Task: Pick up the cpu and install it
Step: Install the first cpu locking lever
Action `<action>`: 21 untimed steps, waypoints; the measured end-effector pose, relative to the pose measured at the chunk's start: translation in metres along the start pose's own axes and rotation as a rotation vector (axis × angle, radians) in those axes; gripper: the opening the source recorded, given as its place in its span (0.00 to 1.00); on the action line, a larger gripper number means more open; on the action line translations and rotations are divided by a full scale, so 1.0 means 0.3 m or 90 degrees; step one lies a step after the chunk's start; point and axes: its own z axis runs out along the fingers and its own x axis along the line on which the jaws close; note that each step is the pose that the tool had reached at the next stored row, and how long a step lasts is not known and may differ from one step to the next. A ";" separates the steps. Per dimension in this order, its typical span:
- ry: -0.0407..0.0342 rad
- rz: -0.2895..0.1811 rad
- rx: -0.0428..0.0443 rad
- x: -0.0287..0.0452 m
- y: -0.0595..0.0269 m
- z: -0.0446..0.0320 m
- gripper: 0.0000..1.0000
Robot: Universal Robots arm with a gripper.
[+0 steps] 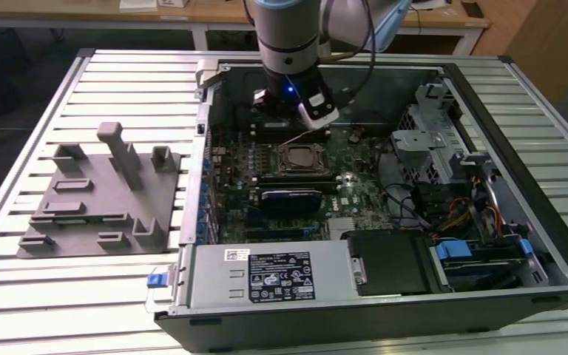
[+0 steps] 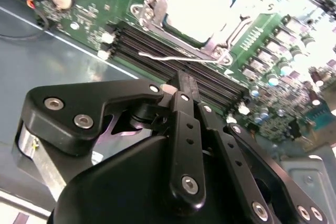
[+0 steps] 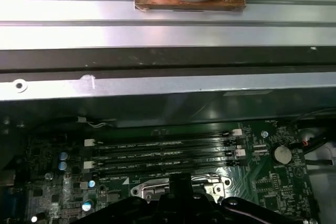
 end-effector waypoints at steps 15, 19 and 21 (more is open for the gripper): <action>-0.0442 0.054 0.0067 0.003 -0.008 0.026 0.11; -0.0462 0.061 0.0077 -0.004 -0.009 0.032 0.11; -0.0478 0.066 0.0085 -0.006 -0.010 0.036 0.11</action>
